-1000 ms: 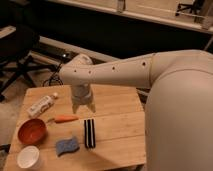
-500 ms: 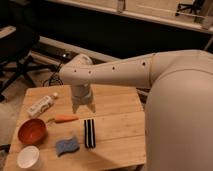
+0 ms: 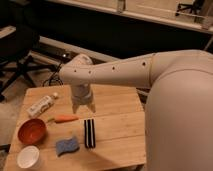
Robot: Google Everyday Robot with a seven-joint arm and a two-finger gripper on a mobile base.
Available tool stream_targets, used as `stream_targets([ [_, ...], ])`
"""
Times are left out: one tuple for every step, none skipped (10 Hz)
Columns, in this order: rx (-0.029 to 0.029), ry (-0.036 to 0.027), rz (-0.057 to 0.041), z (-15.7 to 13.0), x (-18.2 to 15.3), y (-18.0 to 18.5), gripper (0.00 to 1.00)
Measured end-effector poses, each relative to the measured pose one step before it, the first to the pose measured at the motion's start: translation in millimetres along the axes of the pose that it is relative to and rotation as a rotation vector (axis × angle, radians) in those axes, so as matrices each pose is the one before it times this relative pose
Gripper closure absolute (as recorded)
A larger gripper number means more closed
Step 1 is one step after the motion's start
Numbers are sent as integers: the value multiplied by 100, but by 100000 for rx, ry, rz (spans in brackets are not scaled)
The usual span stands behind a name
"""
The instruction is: Pick up the ceramic bowl
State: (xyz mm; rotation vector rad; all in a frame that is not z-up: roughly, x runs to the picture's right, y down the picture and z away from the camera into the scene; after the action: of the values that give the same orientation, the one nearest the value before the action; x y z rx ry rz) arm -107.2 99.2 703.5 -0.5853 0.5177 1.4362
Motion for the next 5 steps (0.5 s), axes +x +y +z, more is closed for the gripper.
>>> stream_targets([
  [0,-6,3,-2,-2,0,35],
  [-4,2,1,0,1,0,35],
  [1,0,-5,0,1,1,35],
  [1,2,5,0,-2,-3,35],
  [-515,132,-161,-57,1,49,35],
])
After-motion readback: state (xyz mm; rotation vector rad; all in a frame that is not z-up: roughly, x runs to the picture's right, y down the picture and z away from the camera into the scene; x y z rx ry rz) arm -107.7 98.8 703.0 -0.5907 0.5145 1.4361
